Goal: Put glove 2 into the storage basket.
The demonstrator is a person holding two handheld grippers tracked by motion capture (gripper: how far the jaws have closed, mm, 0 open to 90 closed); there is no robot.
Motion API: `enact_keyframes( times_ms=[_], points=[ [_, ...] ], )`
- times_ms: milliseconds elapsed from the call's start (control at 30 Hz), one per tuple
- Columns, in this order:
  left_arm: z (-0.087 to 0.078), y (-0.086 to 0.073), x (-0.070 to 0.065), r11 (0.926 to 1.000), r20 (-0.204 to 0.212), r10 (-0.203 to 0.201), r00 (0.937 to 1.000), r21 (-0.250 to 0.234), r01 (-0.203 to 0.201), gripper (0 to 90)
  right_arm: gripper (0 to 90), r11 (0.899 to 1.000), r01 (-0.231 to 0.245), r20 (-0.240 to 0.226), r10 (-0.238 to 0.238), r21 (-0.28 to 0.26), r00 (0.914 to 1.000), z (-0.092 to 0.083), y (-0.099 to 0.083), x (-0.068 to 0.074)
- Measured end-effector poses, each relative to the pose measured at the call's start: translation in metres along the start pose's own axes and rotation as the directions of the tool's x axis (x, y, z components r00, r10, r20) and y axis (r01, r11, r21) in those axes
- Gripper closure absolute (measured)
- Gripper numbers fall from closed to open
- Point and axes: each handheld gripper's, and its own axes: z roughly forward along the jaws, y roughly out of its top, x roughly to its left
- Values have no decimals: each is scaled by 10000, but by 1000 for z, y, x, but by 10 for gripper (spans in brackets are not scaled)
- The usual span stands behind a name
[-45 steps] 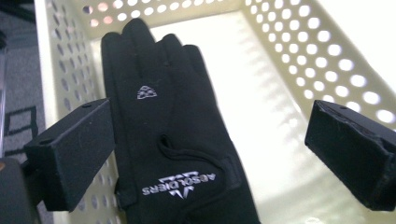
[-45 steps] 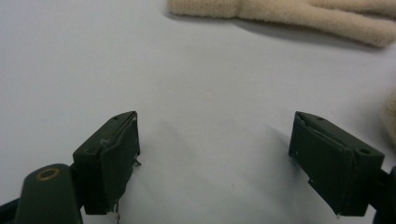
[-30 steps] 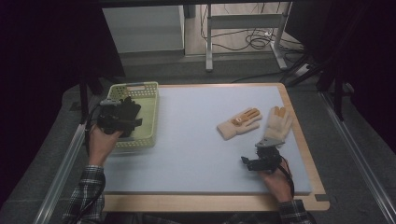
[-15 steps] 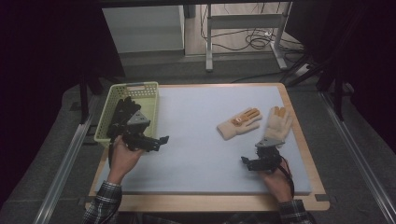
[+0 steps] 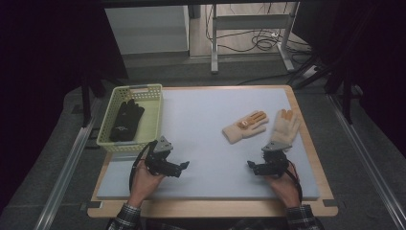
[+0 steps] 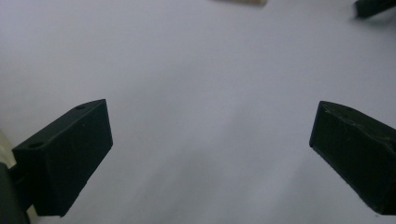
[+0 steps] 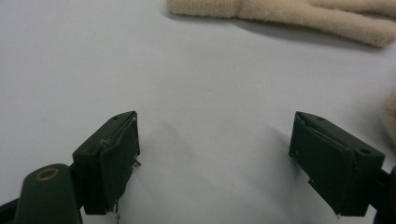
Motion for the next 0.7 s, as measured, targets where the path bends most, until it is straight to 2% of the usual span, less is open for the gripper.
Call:
enact_keyframes(
  times_ms=[33, 67, 167, 200, 233, 267, 400, 433, 700],
  points=[
    [0, 0, 0, 10000, 0, 0, 10000, 0, 0, 0, 158, 10000, 0, 0, 0, 0, 10000, 0, 0, 0],
    [7, -9, 0, 9996, -212, 3, 9998, 293, 3, 0, 158, 10000, -5, -1, 5, 6, 10000, 0, 0, 0],
    [11, -18, 1, 9986, -369, -4, 9993, 521, 23, 0, 157, 10000, -2, -12, 2, 11, 10000, 0, 0, 0],
    [15, -25, 3, 9971, -572, -9, 9984, 754, 52, 0, 157, 10000, -8, -16, 8, 21, 10000, 0, 0, 0],
    [15, -25, 3, 9971, -572, -9, 9984, 754, 52, 0, 157, 10000, -16, -24, 16, 21, 10000, 0, 0, 0],
    [15, -27, 5, 9972, -600, -231, 9979, 695, 273, 0, 157, 10000, -20, -29, 20, 21, 10000, 0, 0, 0],
    [17, -27, 8, 9945, -378, -408, 9985, 954, 442, 4, 157, 10000, -19, -25, 19, 27, 10000, 0, 0, 0],
    [18, -27, 11, 9924, -212, -656, 9976, 1032, 674, 0, 157, 10000, -23, -33, 24, 25, 10000, 0, 0, -1],
    [18, -27, 10, 9929, -258, -629, 9977, 1000, 652, 0, 173, 10000, -21, -79, 21, 12, 10000, 0, 0, -1]
  ],
)
